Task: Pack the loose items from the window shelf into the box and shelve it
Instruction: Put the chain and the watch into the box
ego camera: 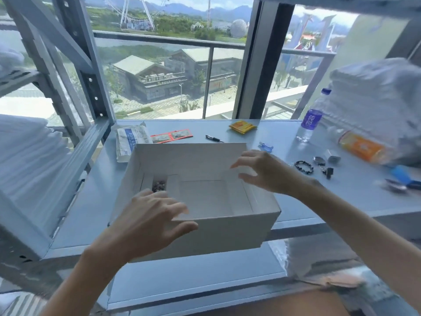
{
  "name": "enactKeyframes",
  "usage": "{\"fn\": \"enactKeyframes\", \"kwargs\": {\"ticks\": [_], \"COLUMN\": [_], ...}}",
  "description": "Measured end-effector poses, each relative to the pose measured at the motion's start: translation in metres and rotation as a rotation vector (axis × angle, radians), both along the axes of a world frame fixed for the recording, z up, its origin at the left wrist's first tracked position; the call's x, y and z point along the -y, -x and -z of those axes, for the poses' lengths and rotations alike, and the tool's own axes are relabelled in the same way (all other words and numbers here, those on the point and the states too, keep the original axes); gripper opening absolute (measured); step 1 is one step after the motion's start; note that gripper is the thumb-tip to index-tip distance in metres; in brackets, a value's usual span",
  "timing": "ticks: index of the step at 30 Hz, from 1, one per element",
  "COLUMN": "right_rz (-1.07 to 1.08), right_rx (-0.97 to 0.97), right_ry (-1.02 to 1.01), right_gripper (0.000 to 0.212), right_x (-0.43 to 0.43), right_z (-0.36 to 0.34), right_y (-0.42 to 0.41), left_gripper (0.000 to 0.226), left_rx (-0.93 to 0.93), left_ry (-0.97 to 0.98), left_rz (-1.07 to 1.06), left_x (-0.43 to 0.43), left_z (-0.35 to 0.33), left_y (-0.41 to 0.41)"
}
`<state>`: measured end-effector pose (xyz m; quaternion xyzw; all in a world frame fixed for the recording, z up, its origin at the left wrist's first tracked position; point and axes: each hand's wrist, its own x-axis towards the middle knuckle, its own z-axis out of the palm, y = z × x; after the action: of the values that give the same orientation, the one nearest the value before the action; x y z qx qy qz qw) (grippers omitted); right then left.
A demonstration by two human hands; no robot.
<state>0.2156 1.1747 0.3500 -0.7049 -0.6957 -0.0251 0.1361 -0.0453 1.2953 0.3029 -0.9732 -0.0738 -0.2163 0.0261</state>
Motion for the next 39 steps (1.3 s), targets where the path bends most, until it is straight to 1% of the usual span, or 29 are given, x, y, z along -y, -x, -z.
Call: {"fn": "enactKeyframes", "kwargs": {"ticks": [4,6,8,13,17,20,24,29,31,33,34,39], "right_rz": [0.189,0.291,0.361,0.492,0.509,0.492,0.458,0.436,0.429,0.423,0.422,0.380], "right_rx": [0.000,0.013,0.031,-0.012,-0.038,-0.044,-0.079,-0.098,-0.115,-0.115,-0.112,-0.040], "right_ry": [-0.138,-0.156,-0.121,0.012,0.058,0.080,0.113,0.145,0.147,0.145,0.147,0.155], "right_gripper": [0.028,0.030,0.032,0.041,0.044,0.044,0.042,0.042,0.043,0.044,0.044,0.043], "right_x": [0.066,0.102,0.136,0.203,0.240,0.258,0.268,0.256,0.247,0.236,0.231,0.191], "right_z": [0.004,0.012,0.023,0.044,0.055,0.064,0.078,0.094,0.102,0.109,0.112,0.120], "right_y": [-0.036,-0.053,-0.070,-0.110,-0.140,-0.157,-0.178,-0.200,-0.210,-0.221,-0.227,-0.260], "left_gripper": [0.055,0.052,0.053,0.051,0.051,0.050,0.055,0.061,0.073,0.086,0.087,0.080], "left_rx": [0.023,0.046,0.067,0.071,0.008,-0.065,-0.243,-0.339,-0.334,-0.337,-0.346,-0.322], "left_ry": [0.019,0.014,0.015,-0.059,-0.051,-0.005,0.138,0.235,0.290,0.290,0.284,0.270], "left_rz": [-0.007,-0.011,-0.011,-0.052,-0.088,-0.137,-0.183,-0.243,-0.254,-0.219,-0.199,-0.159], "left_x": [0.037,0.060,0.084,0.141,0.187,0.212,0.227,0.214,0.202,0.193,0.189,0.170], "left_z": [-0.008,-0.010,-0.008,0.006,0.024,0.048,0.079,0.101,0.108,0.114,0.117,0.119], "left_y": [-0.043,-0.064,-0.086,-0.152,-0.204,-0.236,-0.268,-0.296,-0.307,-0.319,-0.324,-0.350]}}
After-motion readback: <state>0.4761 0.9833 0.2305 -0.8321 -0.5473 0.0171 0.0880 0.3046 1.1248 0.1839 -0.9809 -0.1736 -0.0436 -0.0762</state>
